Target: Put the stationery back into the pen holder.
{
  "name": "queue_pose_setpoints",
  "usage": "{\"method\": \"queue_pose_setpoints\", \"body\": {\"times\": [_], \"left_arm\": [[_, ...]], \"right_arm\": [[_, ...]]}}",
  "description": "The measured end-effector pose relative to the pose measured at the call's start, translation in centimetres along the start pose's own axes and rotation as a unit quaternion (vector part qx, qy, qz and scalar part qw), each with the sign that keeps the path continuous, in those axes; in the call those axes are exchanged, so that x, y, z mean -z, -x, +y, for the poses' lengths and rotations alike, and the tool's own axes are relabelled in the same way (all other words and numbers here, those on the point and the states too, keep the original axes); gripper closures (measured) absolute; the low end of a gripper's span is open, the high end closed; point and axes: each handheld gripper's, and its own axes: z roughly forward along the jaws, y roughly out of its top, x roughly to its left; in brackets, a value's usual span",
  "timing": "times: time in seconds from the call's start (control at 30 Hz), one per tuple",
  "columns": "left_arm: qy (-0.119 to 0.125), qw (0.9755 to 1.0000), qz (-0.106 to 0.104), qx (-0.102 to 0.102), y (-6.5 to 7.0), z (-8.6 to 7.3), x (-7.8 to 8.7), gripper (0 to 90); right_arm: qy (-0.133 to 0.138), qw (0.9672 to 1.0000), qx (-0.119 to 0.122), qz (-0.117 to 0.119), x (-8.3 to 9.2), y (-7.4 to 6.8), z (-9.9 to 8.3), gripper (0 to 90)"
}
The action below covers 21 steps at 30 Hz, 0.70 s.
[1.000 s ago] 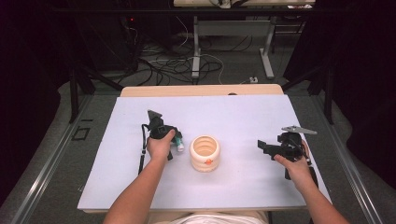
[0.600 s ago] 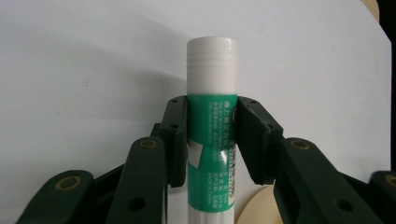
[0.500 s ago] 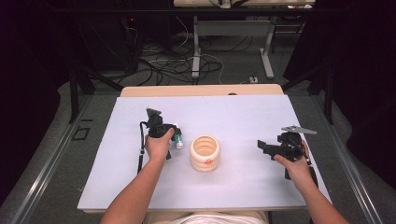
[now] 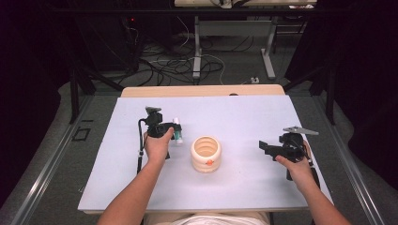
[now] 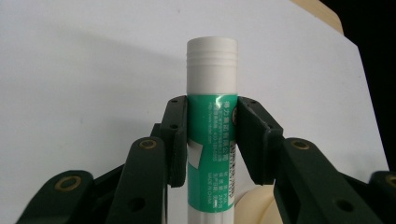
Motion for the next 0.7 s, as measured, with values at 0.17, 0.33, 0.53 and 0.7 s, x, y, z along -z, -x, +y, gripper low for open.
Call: {"method": "queue_pose_setpoints", "body": {"times": [0.17, 0.33, 0.53, 0.7], "left_arm": [[0.029, 0.9992, -0.004, -0.026, 0.8, -0.1, 0.9, 65.0], [0.062, 0.9961, -0.015, -0.062, 1.6, -0.2, 1.9, 65.0], [0.083, 0.9921, -0.033, -0.088, 2.7, -0.5, 2.9, 65.0], [0.088, 0.9889, -0.049, -0.109, 3.7, -0.9, 3.7, 65.0]], "right_arm": [[0.002, 1.0, -0.001, -0.001, 0.0, 0.0, 0.0, 6.7], [0.002, 1.0, 0.0, -0.002, 0.0, -0.1, 0.0, 6.7], [0.002, 1.0, 0.0, 0.0, 0.0, -0.1, 0.0, 6.7], [0.004, 1.0, 0.002, -0.001, 0.0, -0.1, 0.0, 6.7]]}}
